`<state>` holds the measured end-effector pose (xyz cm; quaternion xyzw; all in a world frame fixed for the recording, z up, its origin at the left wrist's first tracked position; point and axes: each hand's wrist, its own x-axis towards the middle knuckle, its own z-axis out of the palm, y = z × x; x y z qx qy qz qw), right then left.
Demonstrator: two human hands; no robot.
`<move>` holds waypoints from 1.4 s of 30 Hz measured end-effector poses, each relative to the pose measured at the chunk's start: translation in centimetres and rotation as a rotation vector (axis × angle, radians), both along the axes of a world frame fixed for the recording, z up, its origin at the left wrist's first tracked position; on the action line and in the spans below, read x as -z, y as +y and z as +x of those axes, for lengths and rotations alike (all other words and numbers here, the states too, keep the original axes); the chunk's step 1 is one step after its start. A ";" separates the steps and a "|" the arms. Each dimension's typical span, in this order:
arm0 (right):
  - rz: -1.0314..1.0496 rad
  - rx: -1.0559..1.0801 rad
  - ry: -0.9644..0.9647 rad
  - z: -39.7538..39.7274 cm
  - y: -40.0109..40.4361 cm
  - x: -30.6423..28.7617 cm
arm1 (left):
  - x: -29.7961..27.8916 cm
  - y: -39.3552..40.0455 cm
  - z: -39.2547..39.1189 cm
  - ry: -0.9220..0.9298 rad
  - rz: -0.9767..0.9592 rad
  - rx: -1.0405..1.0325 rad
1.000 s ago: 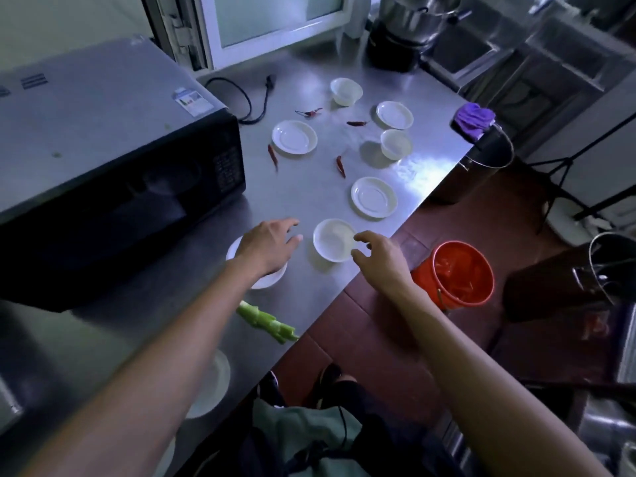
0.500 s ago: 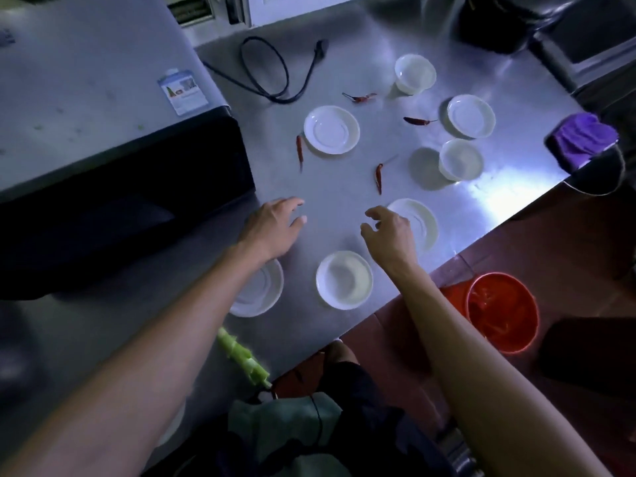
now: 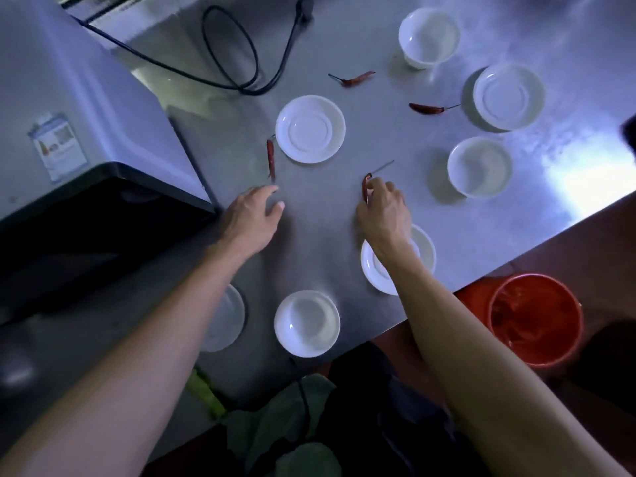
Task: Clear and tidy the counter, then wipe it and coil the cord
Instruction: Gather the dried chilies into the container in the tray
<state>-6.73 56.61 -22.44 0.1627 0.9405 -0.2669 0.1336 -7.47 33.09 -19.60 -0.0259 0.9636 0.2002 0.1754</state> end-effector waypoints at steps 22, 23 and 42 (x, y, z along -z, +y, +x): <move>-0.196 -0.267 0.168 -1.1 0.0 1.2 | 3.6 1.1 -10.0 0.158 -0.001 -0.409; -0.205 -0.265 0.166 -1.1 0.0 1.2 | 3.8 1.3 -10.2 0.150 0.005 -0.422; -0.282 -0.271 0.209 -1.1 -2.2 1.5 | 4.3 -0.3 -4.2 0.022 -0.075 -0.550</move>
